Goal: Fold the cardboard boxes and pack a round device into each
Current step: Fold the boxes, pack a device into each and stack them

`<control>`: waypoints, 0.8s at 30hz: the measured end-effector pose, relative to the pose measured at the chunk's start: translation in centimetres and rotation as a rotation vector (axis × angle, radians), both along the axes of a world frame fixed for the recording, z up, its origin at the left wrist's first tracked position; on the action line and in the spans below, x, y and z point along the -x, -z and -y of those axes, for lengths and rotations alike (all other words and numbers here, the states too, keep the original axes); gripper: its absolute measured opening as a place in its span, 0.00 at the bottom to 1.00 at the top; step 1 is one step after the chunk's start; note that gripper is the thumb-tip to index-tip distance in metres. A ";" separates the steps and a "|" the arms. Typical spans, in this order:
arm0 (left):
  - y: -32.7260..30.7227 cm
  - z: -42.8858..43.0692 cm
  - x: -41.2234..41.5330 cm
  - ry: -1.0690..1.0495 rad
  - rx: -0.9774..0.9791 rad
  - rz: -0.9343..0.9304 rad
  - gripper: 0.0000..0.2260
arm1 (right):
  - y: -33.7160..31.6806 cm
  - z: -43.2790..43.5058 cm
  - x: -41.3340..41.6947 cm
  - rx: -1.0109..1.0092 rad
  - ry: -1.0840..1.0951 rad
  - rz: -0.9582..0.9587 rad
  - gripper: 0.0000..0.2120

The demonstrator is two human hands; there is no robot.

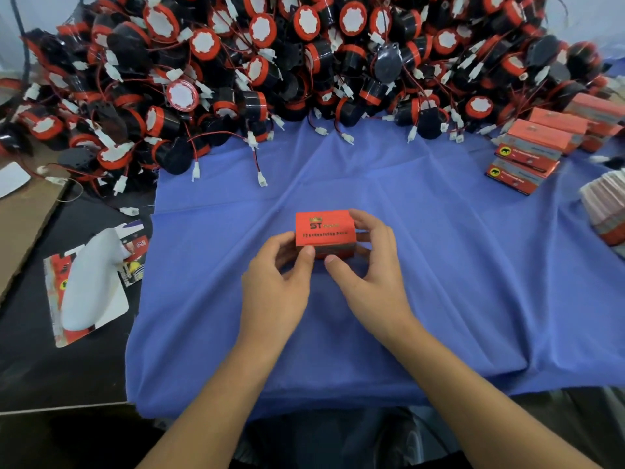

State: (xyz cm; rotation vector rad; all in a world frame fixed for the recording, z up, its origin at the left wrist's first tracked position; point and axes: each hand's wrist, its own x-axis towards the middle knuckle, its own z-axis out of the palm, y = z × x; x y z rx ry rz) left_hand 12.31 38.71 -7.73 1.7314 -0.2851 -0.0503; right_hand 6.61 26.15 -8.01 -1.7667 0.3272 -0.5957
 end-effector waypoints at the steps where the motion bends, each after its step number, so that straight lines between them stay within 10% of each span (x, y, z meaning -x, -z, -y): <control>1: -0.1 0.9 0.1 0.033 0.018 0.001 0.11 | 0.0 0.0 0.0 -0.004 0.004 0.011 0.29; 18: -3.1 22.6 -0.9 0.439 0.059 -0.098 0.24 | -3.8 14.6 0.2 -0.298 0.606 0.163 0.35; 24: -2.2 28.9 -1.3 0.645 -0.040 -0.145 0.22 | -3.3 20.1 -0.5 -0.397 0.699 0.146 0.23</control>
